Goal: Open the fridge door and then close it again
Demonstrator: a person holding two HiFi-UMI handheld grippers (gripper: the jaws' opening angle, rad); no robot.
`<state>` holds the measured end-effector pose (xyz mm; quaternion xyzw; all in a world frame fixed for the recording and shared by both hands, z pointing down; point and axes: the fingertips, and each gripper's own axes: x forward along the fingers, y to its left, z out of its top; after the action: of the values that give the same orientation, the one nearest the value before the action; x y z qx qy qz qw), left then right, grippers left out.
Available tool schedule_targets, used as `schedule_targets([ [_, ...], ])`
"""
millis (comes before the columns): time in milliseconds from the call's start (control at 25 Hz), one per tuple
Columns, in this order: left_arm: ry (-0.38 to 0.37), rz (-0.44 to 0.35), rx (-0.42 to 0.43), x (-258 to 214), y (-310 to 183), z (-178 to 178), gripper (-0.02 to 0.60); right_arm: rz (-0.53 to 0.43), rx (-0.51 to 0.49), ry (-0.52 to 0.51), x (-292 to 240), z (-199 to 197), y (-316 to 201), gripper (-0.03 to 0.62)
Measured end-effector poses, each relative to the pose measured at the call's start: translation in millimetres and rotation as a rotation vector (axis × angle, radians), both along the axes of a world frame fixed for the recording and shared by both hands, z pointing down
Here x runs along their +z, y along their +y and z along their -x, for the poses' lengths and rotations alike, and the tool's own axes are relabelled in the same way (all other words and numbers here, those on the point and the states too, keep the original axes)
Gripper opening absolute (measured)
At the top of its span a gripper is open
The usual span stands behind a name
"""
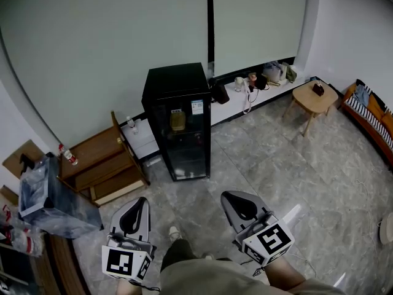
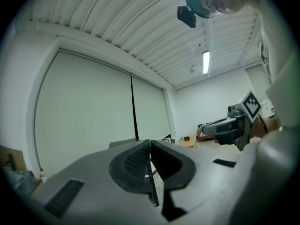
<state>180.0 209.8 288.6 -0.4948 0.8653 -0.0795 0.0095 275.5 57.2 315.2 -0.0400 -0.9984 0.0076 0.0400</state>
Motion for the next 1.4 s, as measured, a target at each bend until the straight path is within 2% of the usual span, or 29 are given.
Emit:
schedule_targets([
  [400, 0.003, -0.006, -0.007, 10, -8, 31, 0.008, -0.003, -0.012, 0.012, 12, 33, -6, -0.003],
  [760, 0.022, 0.003, 0.000, 21, -22, 90, 0.008, -0.010, -0.009, 0.033, 19, 92, -21, -0.003],
  [1080, 0.034, 0.019, 0.034, 25, -32, 160, 0.008, -0.016, 0.002, 0.045, 19, 164, -22, -0.003],
  [1400, 0.033, 0.006, 0.078, 12, -44, 251, 0.008, -0.027, 0.034, 0.075, 13, 250, -23, -0.003],
])
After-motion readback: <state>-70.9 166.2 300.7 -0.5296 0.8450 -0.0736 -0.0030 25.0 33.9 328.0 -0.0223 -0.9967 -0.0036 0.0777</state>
